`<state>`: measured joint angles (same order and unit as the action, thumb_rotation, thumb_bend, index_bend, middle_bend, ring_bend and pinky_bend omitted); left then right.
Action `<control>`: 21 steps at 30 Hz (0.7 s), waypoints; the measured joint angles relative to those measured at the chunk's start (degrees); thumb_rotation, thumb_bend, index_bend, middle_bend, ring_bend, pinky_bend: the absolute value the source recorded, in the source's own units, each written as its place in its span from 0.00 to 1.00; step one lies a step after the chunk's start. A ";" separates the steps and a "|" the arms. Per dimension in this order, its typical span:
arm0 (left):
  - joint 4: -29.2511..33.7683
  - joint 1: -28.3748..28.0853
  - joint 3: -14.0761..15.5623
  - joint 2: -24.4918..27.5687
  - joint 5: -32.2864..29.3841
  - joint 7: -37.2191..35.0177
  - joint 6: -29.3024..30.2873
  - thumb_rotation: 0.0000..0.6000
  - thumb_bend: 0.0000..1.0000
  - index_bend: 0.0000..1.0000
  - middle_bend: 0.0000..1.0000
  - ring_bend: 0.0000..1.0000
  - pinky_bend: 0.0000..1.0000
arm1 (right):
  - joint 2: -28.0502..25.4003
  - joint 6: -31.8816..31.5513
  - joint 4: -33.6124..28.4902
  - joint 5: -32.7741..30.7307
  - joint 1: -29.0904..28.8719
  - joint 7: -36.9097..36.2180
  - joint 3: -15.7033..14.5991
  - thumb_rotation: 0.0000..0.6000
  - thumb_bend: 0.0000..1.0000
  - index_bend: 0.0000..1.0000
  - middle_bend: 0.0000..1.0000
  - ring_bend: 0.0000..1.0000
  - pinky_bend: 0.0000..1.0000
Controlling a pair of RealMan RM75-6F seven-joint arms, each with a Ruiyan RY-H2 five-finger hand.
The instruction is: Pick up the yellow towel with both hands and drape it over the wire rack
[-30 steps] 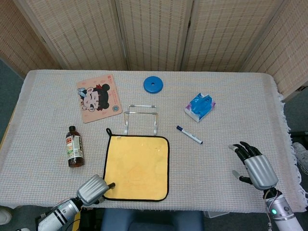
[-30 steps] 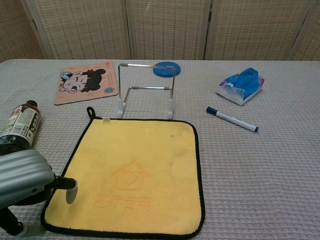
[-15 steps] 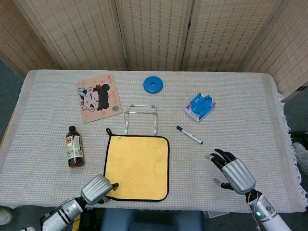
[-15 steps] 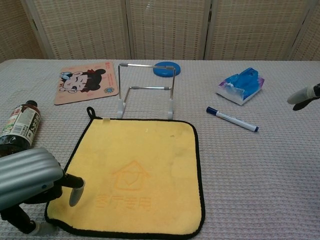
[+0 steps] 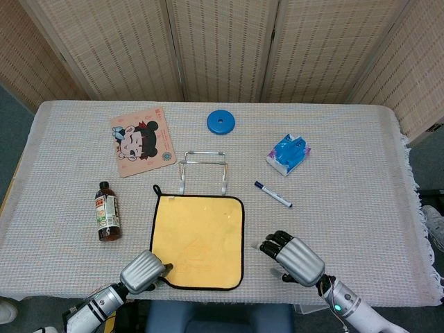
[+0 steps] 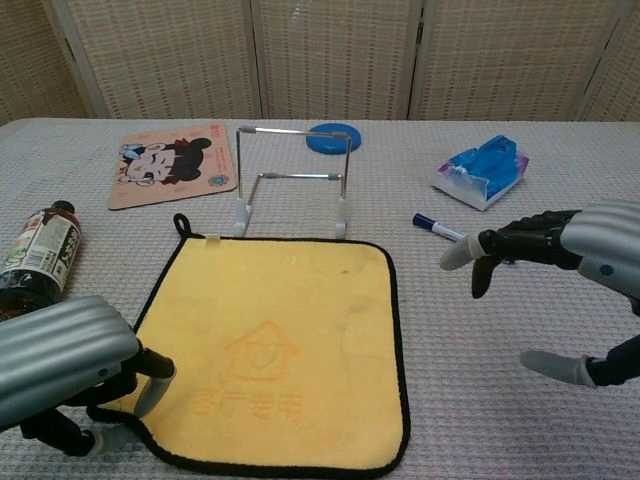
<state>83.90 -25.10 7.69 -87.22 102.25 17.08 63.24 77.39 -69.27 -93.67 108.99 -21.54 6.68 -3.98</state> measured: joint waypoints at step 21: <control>-0.75 0.64 0.91 -0.13 -1.10 2.25 1.29 1.00 0.53 0.63 1.00 0.87 0.95 | 7.24 10.39 0.75 -0.59 -7.21 6.81 -0.48 1.00 0.29 0.35 0.85 1.00 1.00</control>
<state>83.15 -24.47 8.60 -87.35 101.15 19.33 64.53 84.63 -58.88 -92.92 108.40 -28.75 13.49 -4.46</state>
